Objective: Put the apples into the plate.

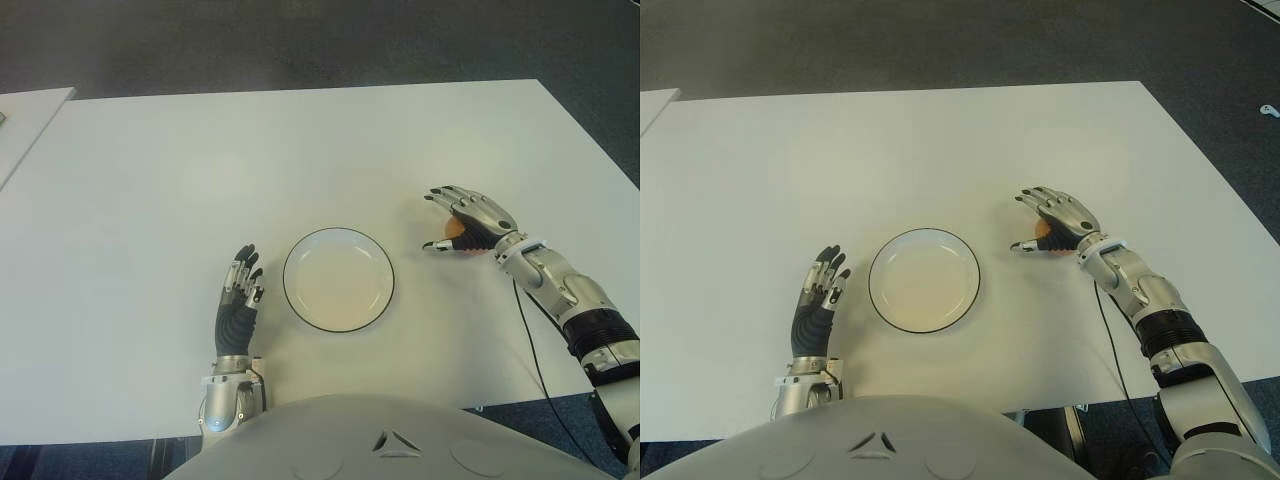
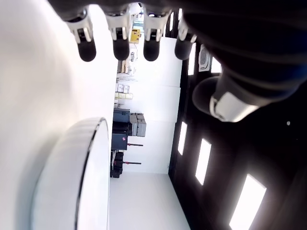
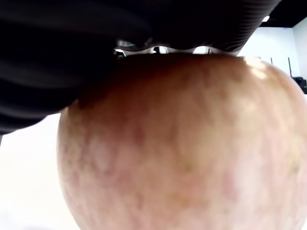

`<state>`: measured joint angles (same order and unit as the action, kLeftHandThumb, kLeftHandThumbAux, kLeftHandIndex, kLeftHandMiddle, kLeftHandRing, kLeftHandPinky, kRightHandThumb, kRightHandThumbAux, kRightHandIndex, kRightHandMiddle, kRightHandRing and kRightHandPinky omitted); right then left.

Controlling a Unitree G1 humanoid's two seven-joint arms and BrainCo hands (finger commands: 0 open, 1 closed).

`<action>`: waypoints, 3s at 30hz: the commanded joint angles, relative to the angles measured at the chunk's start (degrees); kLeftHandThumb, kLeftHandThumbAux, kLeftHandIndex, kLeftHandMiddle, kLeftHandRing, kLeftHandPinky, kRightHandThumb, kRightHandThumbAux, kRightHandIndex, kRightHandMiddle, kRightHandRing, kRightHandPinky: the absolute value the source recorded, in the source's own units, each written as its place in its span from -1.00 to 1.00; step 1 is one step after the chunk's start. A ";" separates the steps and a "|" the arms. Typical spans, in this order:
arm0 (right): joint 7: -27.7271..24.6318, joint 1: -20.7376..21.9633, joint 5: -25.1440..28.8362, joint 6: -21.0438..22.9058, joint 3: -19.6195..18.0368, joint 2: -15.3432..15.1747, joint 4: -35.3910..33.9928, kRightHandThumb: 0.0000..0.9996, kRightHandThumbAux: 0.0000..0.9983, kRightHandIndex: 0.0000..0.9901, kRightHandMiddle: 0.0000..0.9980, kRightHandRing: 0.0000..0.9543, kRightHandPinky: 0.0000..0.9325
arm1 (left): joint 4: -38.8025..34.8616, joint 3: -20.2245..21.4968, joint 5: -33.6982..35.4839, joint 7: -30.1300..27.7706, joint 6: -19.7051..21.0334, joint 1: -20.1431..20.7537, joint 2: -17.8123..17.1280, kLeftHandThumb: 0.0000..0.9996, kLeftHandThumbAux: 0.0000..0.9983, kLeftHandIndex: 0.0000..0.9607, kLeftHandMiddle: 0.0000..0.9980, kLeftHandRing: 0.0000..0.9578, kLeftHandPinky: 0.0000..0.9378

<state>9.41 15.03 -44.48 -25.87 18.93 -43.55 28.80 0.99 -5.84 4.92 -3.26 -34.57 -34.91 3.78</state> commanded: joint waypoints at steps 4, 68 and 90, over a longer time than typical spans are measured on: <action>-1.00 -2.39 1.24 0.15 -1.08 -0.63 -1.75 -0.59 -0.34 -1.00 -1.00 -1.00 -1.00 | -0.59 -0.51 -1.12 0.01 0.60 -0.54 0.14 -0.71 0.05 -0.82 -0.93 -1.00 -1.00; 10.45 -0.92 -3.04 -4.51 0.98 -1.74 7.04 -0.34 -0.18 -0.80 -0.86 -0.85 -0.72 | -1.06 -0.04 -0.35 0.28 -0.68 -0.94 1.86 -0.61 -0.13 -0.66 -0.73 -0.81 -0.88; 11.83 1.23 -2.19 -5.09 3.04 1.33 13.60 -0.32 -0.17 -0.83 -0.89 -0.89 -0.78 | -1.70 0.36 -0.15 0.24 -0.33 -1.39 1.41 -0.64 -0.16 -0.64 -0.74 -0.82 -0.87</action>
<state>21.90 16.62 -46.25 -30.77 20.55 -43.67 40.55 -0.13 -5.55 5.01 -3.62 -35.36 -35.95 4.73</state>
